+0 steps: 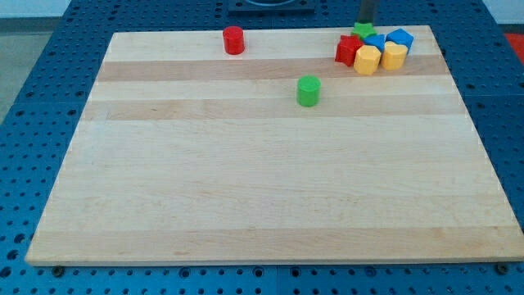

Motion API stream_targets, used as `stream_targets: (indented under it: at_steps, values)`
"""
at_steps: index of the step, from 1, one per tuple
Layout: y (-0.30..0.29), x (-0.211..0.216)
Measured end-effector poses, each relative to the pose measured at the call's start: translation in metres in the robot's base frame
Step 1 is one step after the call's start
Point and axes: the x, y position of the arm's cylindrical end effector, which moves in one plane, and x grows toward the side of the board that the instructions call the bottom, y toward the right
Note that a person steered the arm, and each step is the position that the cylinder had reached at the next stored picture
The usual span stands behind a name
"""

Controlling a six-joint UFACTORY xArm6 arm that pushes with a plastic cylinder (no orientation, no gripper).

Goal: Move the red and green star towards the green circle

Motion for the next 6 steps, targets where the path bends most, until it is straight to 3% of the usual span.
stream_targets:
  at_steps: [1, 4, 6]
  values:
    - [0.000, 0.005]
    - [-0.125, 0.047]
    - [-0.070, 0.003]
